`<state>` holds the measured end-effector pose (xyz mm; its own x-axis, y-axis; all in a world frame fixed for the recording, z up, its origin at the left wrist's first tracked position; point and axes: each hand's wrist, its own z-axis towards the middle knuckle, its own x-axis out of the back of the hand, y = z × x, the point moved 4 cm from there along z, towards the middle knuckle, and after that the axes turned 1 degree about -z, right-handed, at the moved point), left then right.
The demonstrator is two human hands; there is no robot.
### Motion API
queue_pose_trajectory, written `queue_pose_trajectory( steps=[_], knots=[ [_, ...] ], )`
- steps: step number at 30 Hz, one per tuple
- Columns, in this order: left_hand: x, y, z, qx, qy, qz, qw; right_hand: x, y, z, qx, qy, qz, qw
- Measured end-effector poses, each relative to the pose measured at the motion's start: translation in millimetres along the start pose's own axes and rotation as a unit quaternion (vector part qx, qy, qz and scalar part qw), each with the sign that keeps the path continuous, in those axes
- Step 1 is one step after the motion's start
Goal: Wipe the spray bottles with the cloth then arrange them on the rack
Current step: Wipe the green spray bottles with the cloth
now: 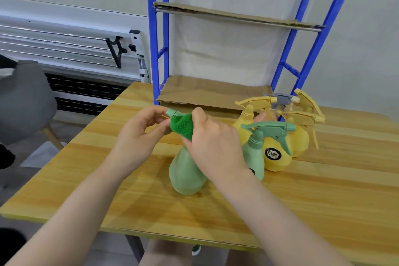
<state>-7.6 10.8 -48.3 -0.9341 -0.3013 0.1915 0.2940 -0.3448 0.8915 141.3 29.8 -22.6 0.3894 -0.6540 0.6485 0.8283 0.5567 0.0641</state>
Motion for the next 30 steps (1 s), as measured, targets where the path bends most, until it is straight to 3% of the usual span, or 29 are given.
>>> queue_pose_trajectory(
  steps=[4, 9, 14, 19, 26, 30],
  knots=[
    [1, 1, 0, -0.008, 0.001, -0.004, 1.000, 4, 3, 3, -0.023, 0.015, 0.008, 1.000],
    [1, 4, 1, -0.022, -0.005, 0.015, 1.000, 2, 6, -4, -0.044, 0.037, 0.111, 0.992],
    [1, 9, -1, -0.052, -0.005, 0.046, 0.998, -5, 13, -19, -0.052, -0.007, 0.212, 0.976],
    [4, 7, -4, -0.050, -0.003, 0.049, 0.998, -17, 19, -39, -0.092, -0.056, 0.337, 0.935],
    [3, 9, -6, -0.071, 0.029, 0.112, 0.991, -19, 26, -47, -0.131, -0.070, 0.293, 0.945],
    [6, 18, -26, -0.170, 0.126, 0.169, 0.963, -15, 26, -57, -0.222, -0.082, 0.407, 0.882]
  ],
)
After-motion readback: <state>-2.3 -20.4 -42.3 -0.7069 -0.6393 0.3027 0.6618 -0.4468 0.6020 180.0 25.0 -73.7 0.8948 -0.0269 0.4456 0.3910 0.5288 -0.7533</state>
